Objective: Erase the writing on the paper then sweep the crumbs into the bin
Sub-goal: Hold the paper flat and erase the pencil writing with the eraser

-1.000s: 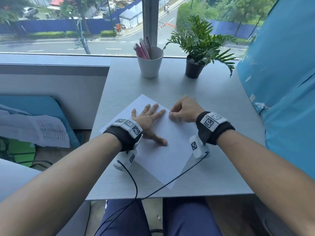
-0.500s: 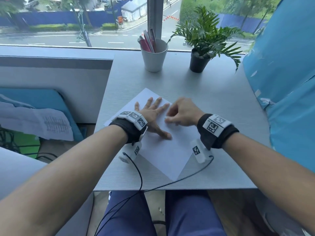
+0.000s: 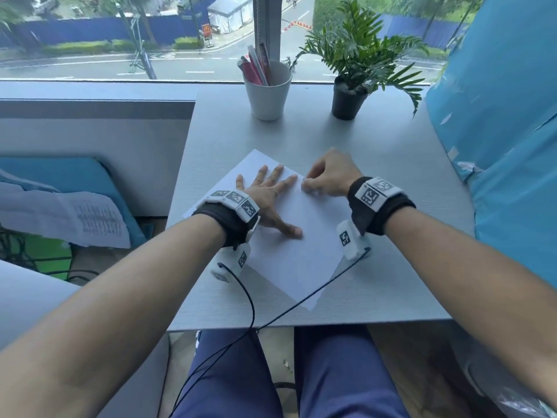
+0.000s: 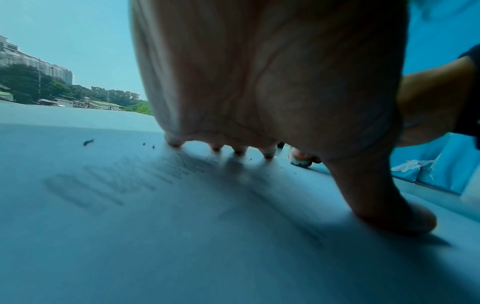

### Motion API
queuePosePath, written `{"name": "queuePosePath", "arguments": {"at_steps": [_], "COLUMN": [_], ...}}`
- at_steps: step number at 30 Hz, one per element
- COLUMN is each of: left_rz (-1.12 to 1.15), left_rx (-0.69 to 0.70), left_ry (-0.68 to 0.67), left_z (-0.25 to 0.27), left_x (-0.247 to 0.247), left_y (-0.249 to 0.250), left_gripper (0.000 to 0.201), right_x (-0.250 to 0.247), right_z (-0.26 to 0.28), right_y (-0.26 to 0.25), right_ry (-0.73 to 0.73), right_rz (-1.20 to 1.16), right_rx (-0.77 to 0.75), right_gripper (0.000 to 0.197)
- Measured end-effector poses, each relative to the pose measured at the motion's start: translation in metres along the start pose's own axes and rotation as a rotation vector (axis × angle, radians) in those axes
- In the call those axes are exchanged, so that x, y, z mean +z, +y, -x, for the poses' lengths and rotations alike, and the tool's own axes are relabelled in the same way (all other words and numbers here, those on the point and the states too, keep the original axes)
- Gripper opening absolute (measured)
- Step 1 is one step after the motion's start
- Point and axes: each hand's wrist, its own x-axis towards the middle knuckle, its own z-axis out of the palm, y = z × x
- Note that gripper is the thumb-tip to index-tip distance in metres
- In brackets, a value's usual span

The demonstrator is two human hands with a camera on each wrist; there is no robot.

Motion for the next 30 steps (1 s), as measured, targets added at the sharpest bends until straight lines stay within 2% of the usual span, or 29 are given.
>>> {"name": "queuePosePath", "arguments": {"at_steps": [2,4,6,9,11,13,15,16,18,20,23,24,25,28,30], "left_rz": [0.000,0.003,0.009,0.004,0.001,-0.004,-0.010,-0.006,0.002,0.003,-0.006,-0.010,-0.007,-0.001,-0.005], "left_rx": [-0.001,0.007,0.013,0.009,0.005,0.011,0.013,0.008,0.002,0.000,0.007,0.012,0.012,0.010,0.011], "left_ry": [-0.005,-0.005,-0.008,-0.003,-0.005,-0.004,0.002,0.001,0.001,0.003,0.000,-0.002,-0.006,-0.006,-0.007], "left_z": [0.001,0.000,0.001,0.002,0.002,0.001,0.002,0.002,0.002,0.002,0.001,0.001,0.002,0.002,0.002], "left_x": [0.000,0.000,0.000,-0.001,0.000,0.000,0.000,0.000,0.000,0.000,0.001,0.001,0.000,-0.001,-0.001], "left_y": [0.000,-0.001,-0.002,0.000,0.001,0.000,-0.001,0.000,0.001,0.001,0.000,0.000,0.000,0.001,0.001], "left_gripper": [0.137,0.138,0.138,0.137,0.137,0.138,0.138,0.137,0.137,0.137,0.138,0.139,0.138,0.136,0.136], "right_x": [0.007,0.017,0.014,-0.001,0.005,0.016,0.014,0.009,-0.001,0.002,0.017,0.016,0.012,-0.001,0.006], "right_z": [0.005,0.021,0.020,-0.001,0.004,0.025,0.032,0.024,0.010,0.008,0.034,0.036,0.029,0.004,0.006], "right_y": [-0.004,-0.014,-0.012,0.002,-0.001,-0.011,-0.011,-0.006,0.005,0.007,-0.008,-0.008,-0.005,0.006,0.000], "right_ry": [0.007,-0.116,-0.187,-0.012,0.008,-0.137,-0.271,-0.245,-0.080,0.008,-0.222,-0.277,-0.271,-0.028,0.013], "right_rz": [0.041,0.072,0.068,0.024,0.070,0.105,0.075,0.041,-0.038,-0.011,0.067,0.067,0.048,-0.026,0.032], "right_rx": [-0.044,-0.139,-0.136,-0.025,-0.051,-0.153,-0.173,-0.139,-0.046,-0.040,-0.181,-0.187,-0.153,-0.004,-0.045], "right_gripper": [0.010,0.007,0.007,0.013,0.013,0.012,0.009,0.007,0.008,0.010,0.009,0.007,0.006,0.012,0.012]}}
